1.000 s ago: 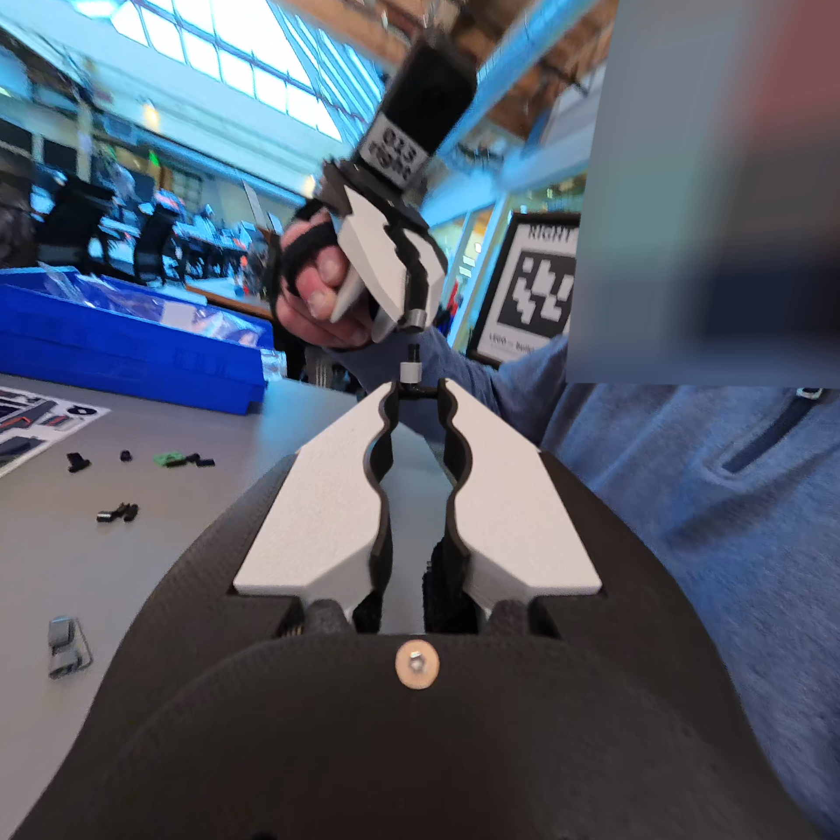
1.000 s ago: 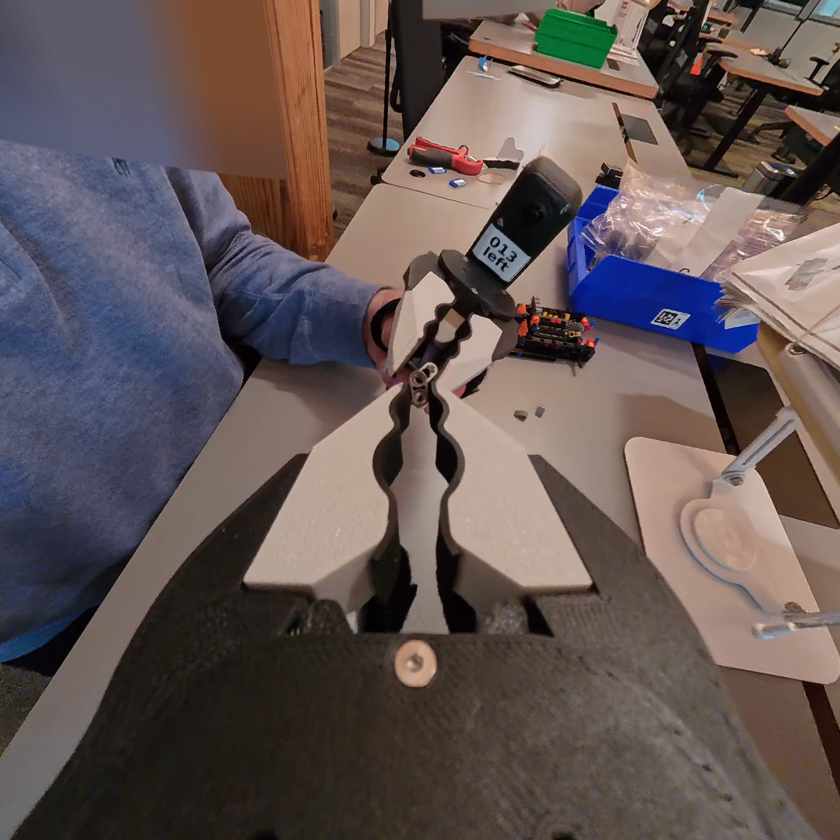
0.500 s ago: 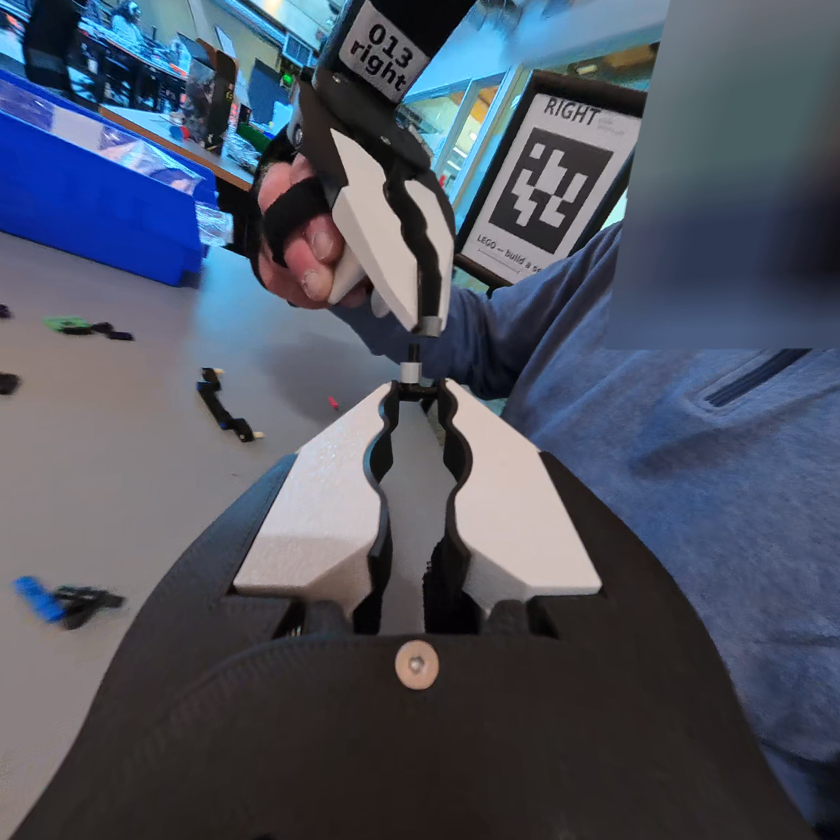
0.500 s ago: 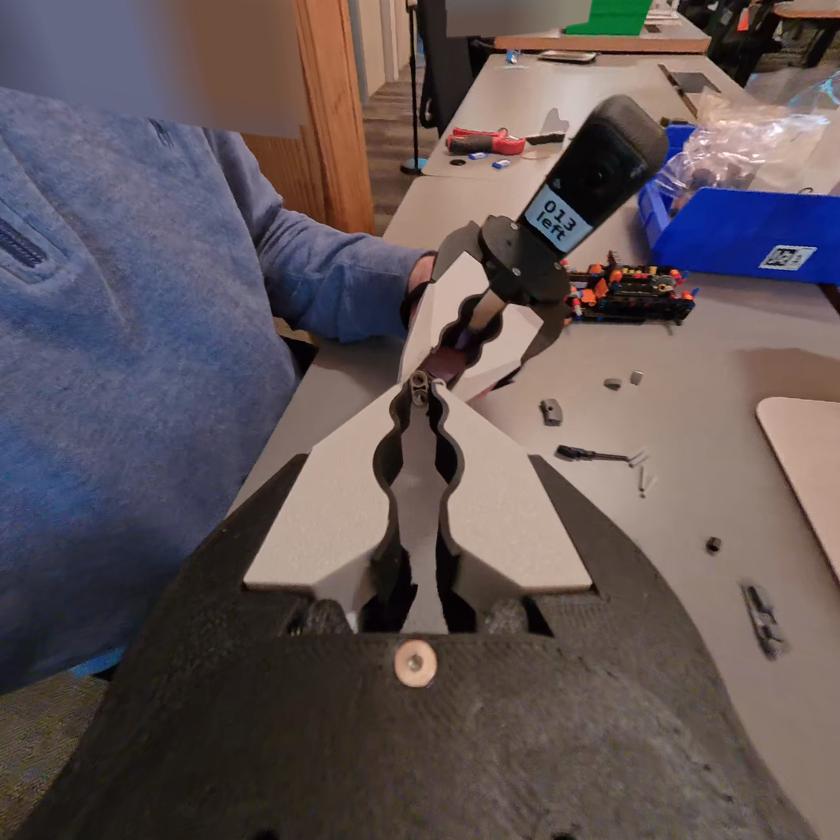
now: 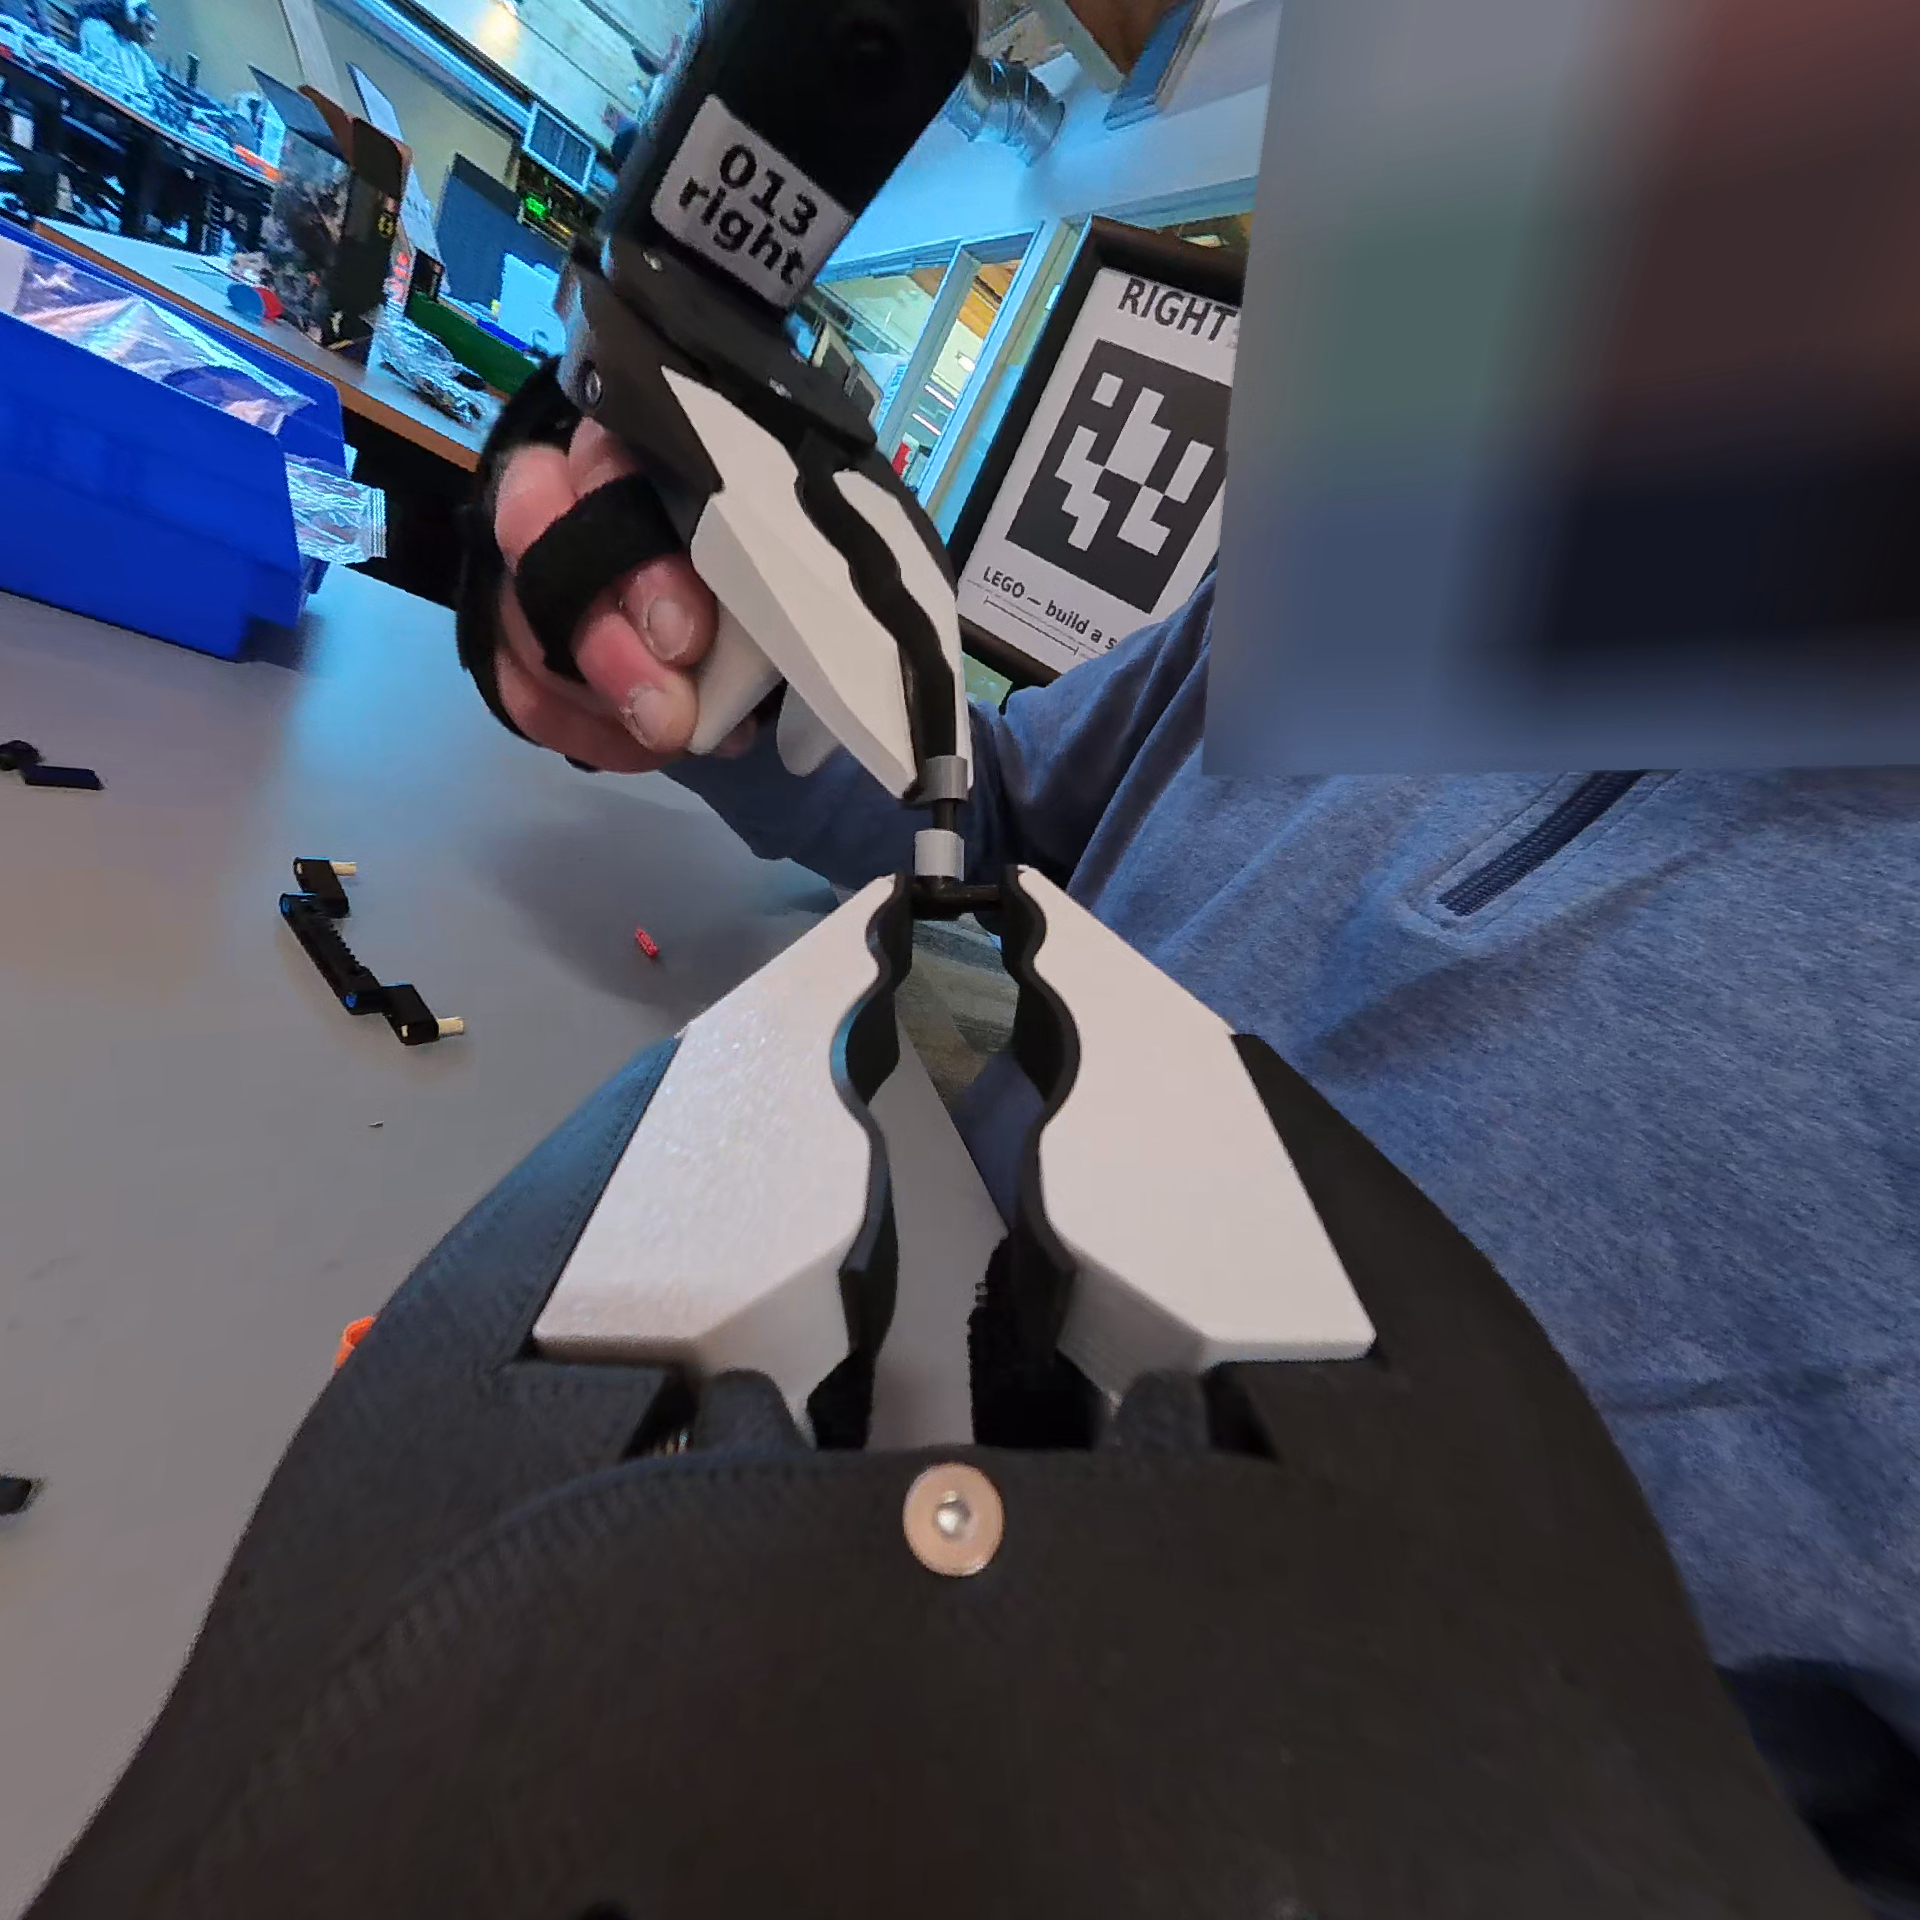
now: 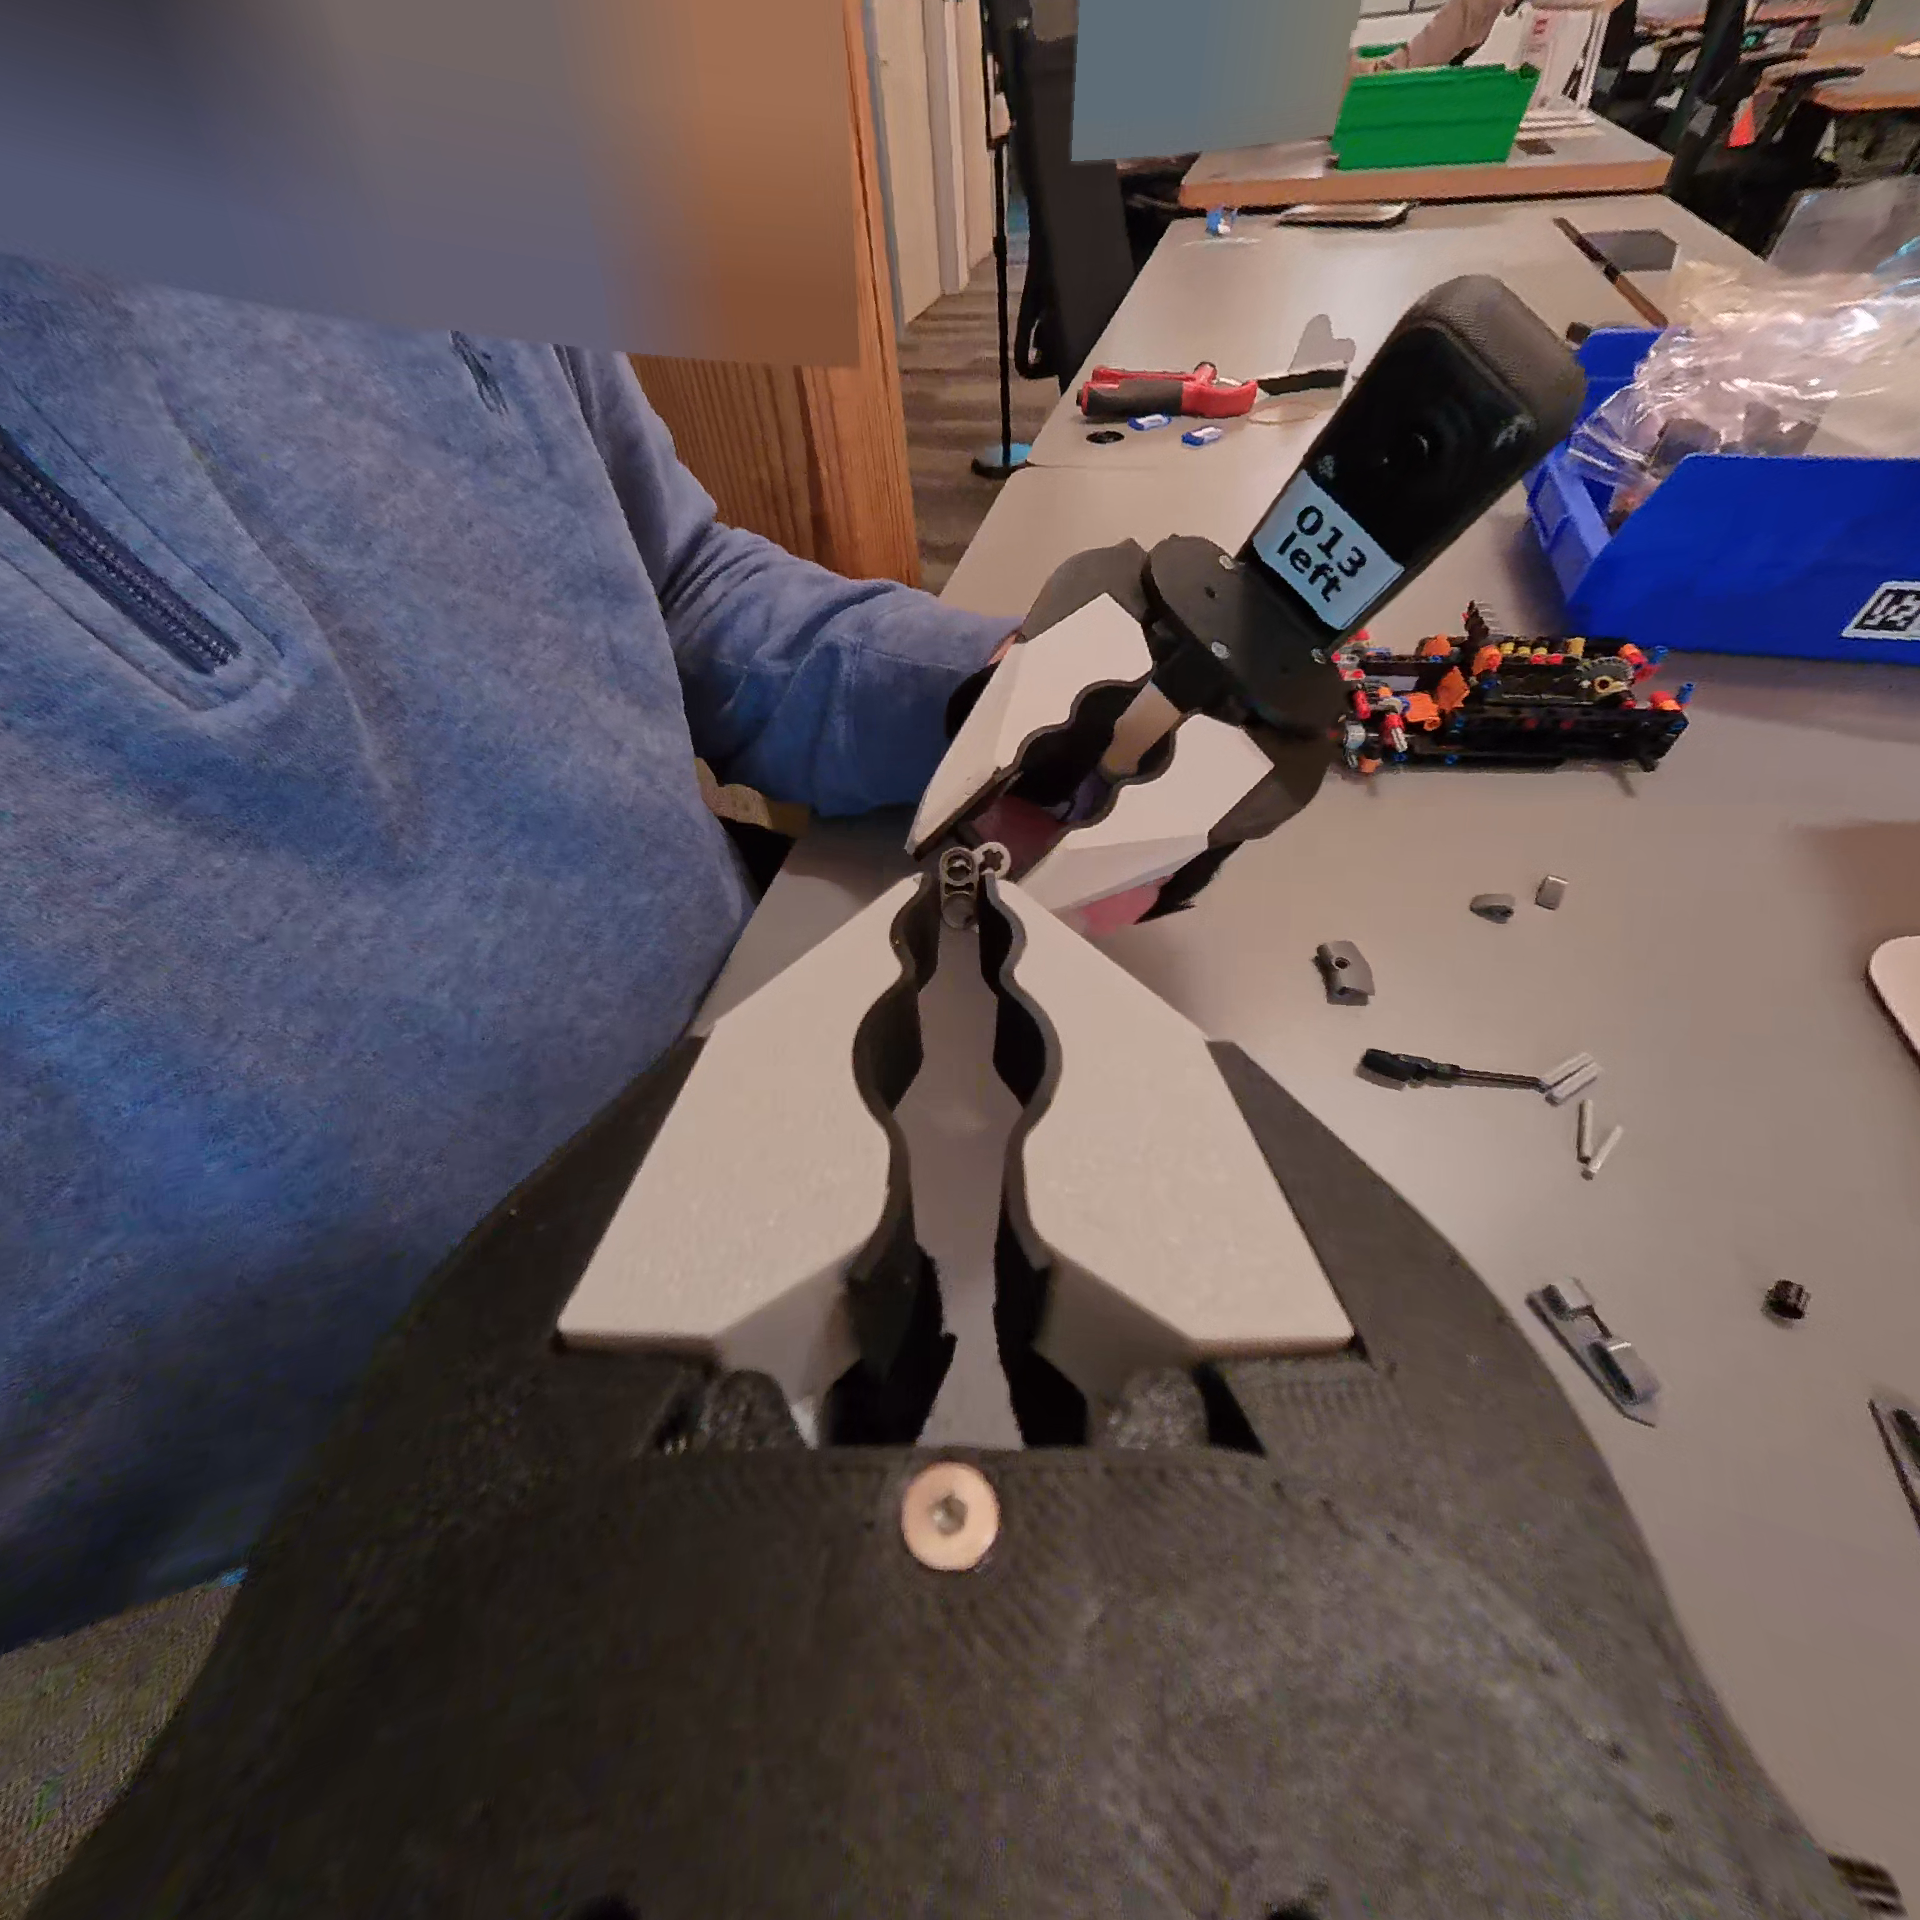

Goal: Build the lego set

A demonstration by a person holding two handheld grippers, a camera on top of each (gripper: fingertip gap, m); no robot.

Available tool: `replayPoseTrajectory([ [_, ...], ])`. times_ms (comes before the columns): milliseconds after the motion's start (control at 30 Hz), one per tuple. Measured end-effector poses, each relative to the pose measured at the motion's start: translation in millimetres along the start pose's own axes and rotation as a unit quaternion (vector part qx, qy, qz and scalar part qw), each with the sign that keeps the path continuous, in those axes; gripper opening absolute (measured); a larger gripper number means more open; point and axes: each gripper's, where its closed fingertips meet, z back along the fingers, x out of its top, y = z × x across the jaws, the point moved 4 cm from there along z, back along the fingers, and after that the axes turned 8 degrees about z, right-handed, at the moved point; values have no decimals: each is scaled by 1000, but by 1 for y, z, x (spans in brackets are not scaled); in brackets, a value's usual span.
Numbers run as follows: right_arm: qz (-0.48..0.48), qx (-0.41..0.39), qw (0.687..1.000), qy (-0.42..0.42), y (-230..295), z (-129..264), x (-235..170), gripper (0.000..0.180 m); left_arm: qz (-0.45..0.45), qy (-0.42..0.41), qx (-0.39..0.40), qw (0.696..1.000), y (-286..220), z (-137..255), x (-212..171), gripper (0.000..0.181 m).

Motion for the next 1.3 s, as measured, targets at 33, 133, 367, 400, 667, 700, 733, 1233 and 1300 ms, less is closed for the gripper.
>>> replayPoseTrajectory([
  [33, -2, -6, 1000, -4, 0, 0, 0, 5, 2, -4, 0, 1000, 0, 0, 0, 14],
  [133, -11, -26, 999, -24, 1, -1, 1, 5, 18, -22, -16, 999, 0, 2, 0, 14],
  [367, -20, -97, 993, -69, 3, -4, -4, 5, 46, -90, -45, 994, 0, 6, 7, 13],
  [400, -21, -105, 991, -75, 4, -5, -6, 5, 47, -101, -49, 993, -1, 6, 8, 14],
  [667, -7, -187, 976, -108, 4, -2, -6, 5, 49, -148, -41, 987, 2, 5, 15, 14],
  [700, -2, -192, 975, -110, 4, -2, -5, 5, 53, -156, -47, 985, 1, 4, 15, 14],
  [733, 0, -199, 973, -113, 4, -1, -4, 5, 57, -168, -52, 983, 1, 4, 16, 14],
  [1233, -108, -226, 930, -268, -10, 21, 18, 4, -80, -256, 83, 960, -9, -11, 49, 14],
  [1300, -123, -220, 925, -284, -11, 23, 17, 4, -111, -240, 121, 957, -11, -13, 52, 14],
])
